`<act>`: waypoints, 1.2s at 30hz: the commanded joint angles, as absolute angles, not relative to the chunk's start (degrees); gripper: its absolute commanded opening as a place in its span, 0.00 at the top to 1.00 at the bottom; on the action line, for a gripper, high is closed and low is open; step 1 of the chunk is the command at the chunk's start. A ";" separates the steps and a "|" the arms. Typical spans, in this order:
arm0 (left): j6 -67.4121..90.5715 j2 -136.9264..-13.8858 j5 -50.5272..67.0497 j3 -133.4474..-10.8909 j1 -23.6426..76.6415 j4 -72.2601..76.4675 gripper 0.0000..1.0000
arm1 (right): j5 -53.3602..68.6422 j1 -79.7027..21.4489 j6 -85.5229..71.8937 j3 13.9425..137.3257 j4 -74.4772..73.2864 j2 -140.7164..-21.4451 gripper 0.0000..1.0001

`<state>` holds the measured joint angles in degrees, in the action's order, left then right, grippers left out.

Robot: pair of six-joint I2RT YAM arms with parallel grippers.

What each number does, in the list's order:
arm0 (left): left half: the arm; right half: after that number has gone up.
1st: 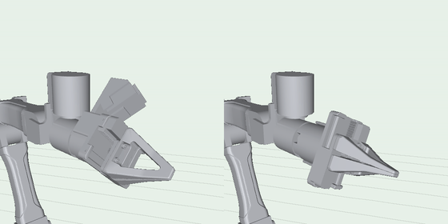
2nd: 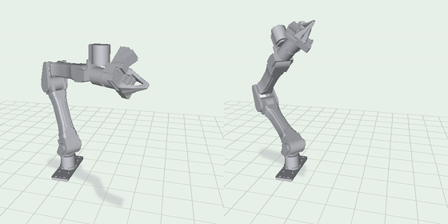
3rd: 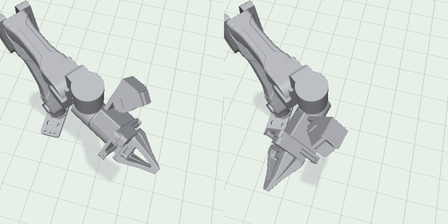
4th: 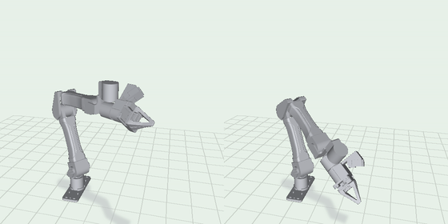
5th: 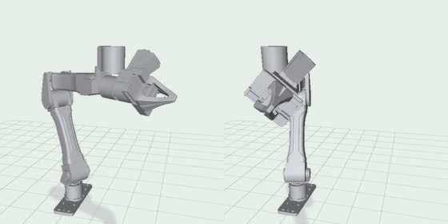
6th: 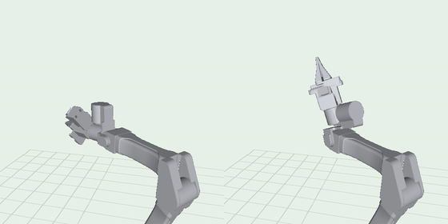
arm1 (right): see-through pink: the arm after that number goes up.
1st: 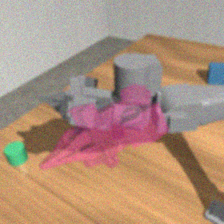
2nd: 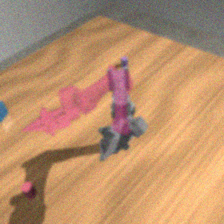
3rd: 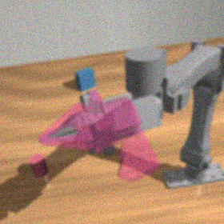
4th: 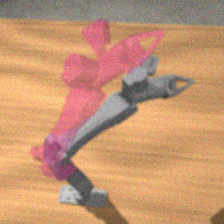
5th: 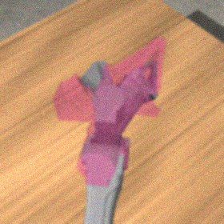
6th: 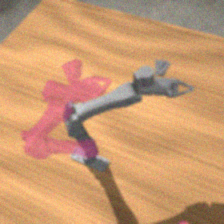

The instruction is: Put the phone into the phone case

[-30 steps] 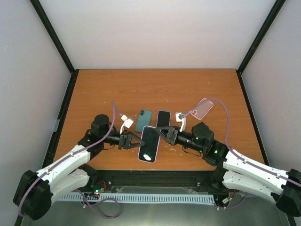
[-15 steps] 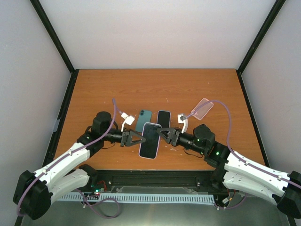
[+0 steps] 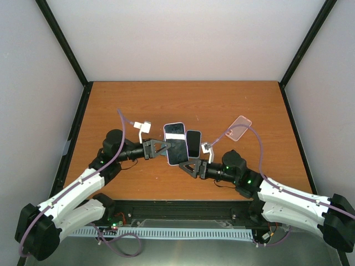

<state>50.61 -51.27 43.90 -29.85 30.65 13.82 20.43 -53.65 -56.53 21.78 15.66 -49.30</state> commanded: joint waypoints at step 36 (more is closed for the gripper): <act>45.45 -58.02 41.42 -31.81 30.60 11.83 1.00 | 11.03 -53.61 -68.55 16.94 22.30 -41.05 0.97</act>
<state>52.40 -58.02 46.04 -28.88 30.81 15.64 12.38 -53.65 -64.47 15.59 18.85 -41.98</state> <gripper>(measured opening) 0.119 0.070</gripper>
